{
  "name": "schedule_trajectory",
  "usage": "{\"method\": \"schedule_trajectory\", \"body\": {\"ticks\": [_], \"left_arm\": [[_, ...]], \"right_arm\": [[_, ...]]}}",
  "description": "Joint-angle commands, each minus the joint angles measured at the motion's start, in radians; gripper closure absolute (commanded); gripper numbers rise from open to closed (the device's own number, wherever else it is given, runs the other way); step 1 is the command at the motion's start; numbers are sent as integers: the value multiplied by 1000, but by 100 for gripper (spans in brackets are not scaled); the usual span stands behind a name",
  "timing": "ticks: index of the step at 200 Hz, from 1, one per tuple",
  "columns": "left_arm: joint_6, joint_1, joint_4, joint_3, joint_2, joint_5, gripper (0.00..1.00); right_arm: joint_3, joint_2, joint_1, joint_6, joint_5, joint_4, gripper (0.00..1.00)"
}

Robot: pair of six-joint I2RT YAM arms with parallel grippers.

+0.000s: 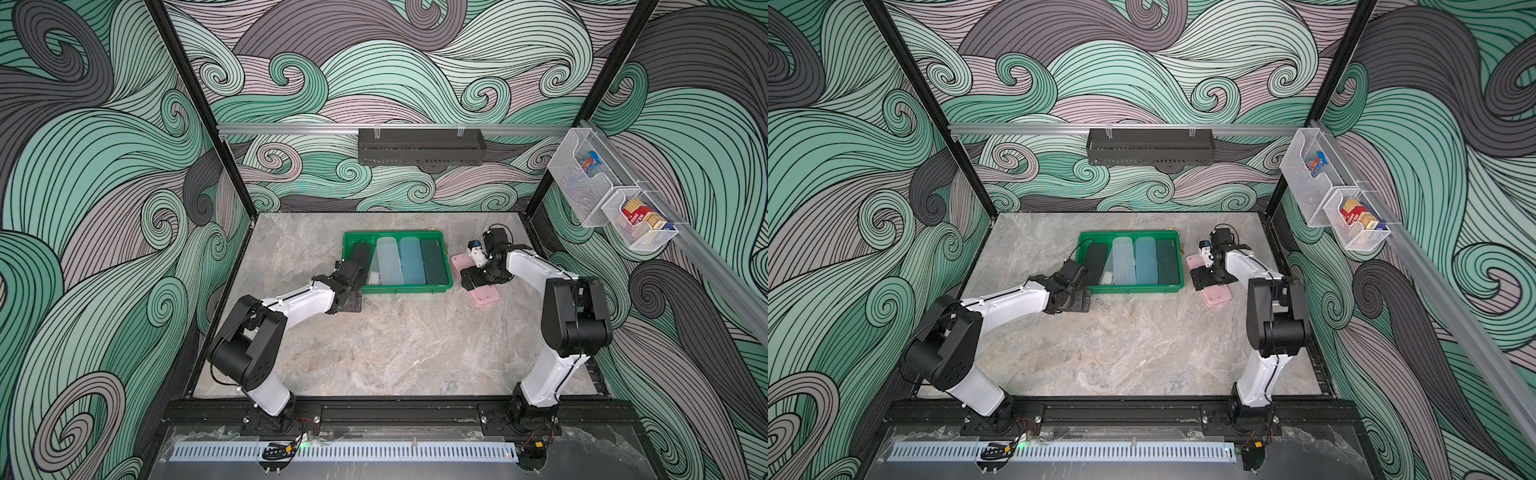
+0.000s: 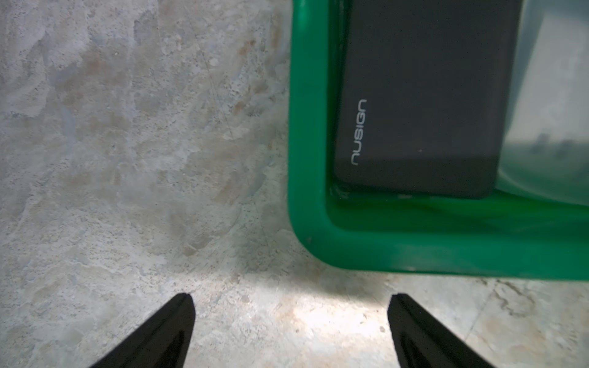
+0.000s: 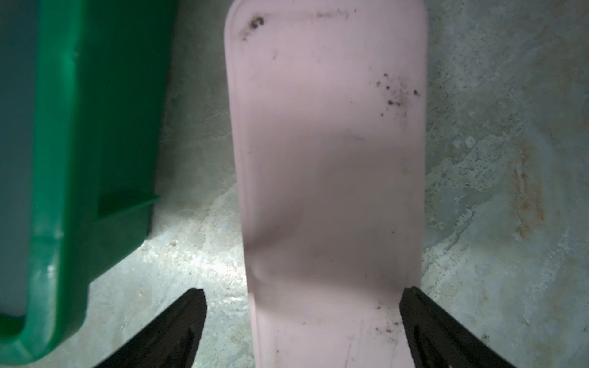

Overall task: Put the pencil case into the storage box
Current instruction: Adjust the storage box at the center of the board.

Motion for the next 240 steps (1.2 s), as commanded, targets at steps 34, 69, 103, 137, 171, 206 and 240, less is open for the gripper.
{"method": "schedule_trajectory", "body": {"ticks": [34, 69, 103, 137, 171, 206, 240], "left_arm": [[6, 2, -4, -5, -18, 10, 1], [8, 1, -3, -5, -14, 6, 1], [5, 2, 0, -8, -7, 7, 1], [5, 1, 1, -11, -8, 6, 1], [7, 1, 0, -10, -13, 7, 1], [6, 2, 3, -13, -14, 9, 1], [9, 3, 4, -16, -19, 9, 1]], "right_arm": [[73, 135, -3, -42, 28, -18, 1], [85, 172, -2, -45, 18, -20, 1], [92, 188, -1, -47, -2, -30, 1], [136, 251, 0, -45, -29, -82, 1], [157, 258, 0, -38, -73, -102, 5], [172, 228, -2, -33, -119, -117, 15], [162, 208, -16, -18, -186, -117, 22]]}}
